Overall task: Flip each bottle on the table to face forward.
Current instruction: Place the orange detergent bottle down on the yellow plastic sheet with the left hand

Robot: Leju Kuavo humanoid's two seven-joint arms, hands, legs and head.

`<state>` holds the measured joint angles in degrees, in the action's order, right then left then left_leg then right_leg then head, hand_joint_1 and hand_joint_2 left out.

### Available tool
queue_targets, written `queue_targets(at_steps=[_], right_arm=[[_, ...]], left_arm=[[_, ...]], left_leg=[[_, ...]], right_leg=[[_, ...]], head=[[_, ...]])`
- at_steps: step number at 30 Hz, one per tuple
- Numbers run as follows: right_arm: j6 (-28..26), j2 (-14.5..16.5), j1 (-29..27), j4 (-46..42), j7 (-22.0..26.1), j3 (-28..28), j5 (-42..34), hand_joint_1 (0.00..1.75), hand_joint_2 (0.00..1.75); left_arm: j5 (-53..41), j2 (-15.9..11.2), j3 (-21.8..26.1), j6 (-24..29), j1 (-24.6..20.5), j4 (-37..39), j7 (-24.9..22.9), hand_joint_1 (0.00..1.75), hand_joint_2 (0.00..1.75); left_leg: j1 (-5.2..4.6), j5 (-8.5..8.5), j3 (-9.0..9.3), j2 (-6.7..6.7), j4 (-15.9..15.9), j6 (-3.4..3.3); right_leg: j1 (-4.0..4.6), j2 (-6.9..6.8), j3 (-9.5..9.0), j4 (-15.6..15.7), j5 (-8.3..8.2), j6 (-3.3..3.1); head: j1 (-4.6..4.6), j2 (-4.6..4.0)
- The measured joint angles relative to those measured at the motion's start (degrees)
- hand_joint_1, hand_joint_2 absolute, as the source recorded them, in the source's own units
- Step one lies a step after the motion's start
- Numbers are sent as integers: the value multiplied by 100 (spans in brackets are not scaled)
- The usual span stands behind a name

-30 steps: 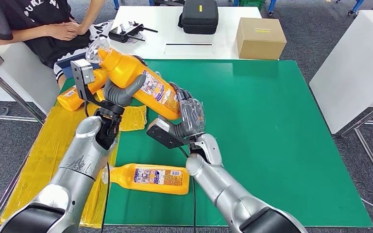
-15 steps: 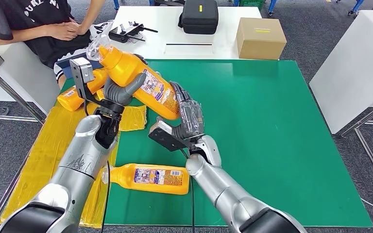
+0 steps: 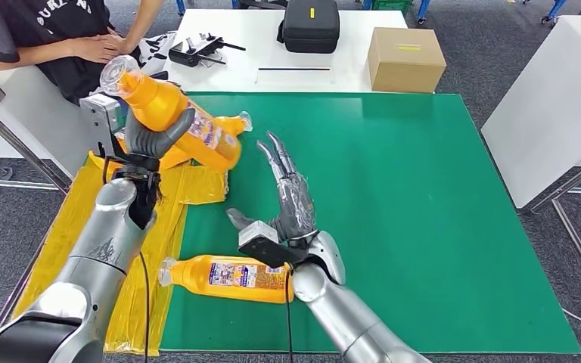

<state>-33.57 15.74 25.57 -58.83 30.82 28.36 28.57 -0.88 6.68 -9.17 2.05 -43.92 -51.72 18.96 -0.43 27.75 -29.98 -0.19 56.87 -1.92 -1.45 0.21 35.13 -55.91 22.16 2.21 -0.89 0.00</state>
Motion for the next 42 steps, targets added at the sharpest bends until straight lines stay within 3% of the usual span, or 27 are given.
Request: queue_targets(at_steps=[3, 5, 8, 12, 16, 18, 22, 33, 42], right_arm=[[40, -267, -390, -818, -370, 101, 449, 0, 175], [38, -424, -574, -1247, -599, 155, 789, 0, 175], [28, -639, -825, -1835, -1010, 232, 1377, 0, 175], [142, -874, -1066, -2458, -1505, 329, 1869, 0, 175], [239, -1135, -1210, -2939, -1781, 427, 2105, 0, 175], [223, -1263, -1284, -3092, -1812, 457, 2140, 0, 175], [178, -1483, -1397, -3233, -1841, 499, 2144, 0, 175], [418, -1713, -1442, -3282, -2038, 593, 2282, 0, 175], [844, -1789, -1441, -3332, -2189, 651, 2258, 0, 175]], left_arm=[[-1839, -194, -27, 1581, -17, 74, -187, 175, 175], [-2959, -314, -88, 2299, -62, 202, -544, 175, 175], [-4431, -430, -270, 2972, -228, 547, -1297, 175, 175], [-6113, -517, -565, 3451, -480, 1076, -2424, 175, 175], [-7225, -568, -700, 3483, -719, 1537, -3041, 175, 175], [-7494, -583, -716, 3445, -798, 1709, -3123, 164, 175], [-7845, -591, -715, 3305, -874, 1957, -3245, 3, 175], [-8199, -608, -510, 2758, -945, 2426, -3491, 0, 175], [-7899, -532, -135, 2503, -936, 2574, -3041, 0, 175]], left_leg=[[-3, 1, 1, 5, 1, 0], [-5, 1, 0, -5, 1, -1], [-6, 0, -3, -28, 1, -1], [-5, 0, -8, -10, 1, -1], [-5, 0, -8, -7, 2, -1], [-5, 0, -9, -7, 2, -1], [-5, 1, -11, -7, 1, -1], [-3, -1, -6, -9, 1, -1], [-3, 0, -8, -7, 1, -1]], right_leg=[[0, 4, 3, 3, 0, 0], [5, -4, 6, 5, 0, 0], [17, -27, 7, 6, 1, -1], [5, -17, 6, 5, 0, 0], [2, -15, 6, 6, 0, 0], [2, -15, 7, 6, 0, 0], [2, -15, 7, 6, 0, 0], [3, -16, 5, 4, 0, 0], [1, -15, 5, 5, 0, 0]], head=[[1, 0], [1, 0], [0, 0], [1, 0], [1, 0], [1, 0], [2, 0], [2, 1], [2, 0]])
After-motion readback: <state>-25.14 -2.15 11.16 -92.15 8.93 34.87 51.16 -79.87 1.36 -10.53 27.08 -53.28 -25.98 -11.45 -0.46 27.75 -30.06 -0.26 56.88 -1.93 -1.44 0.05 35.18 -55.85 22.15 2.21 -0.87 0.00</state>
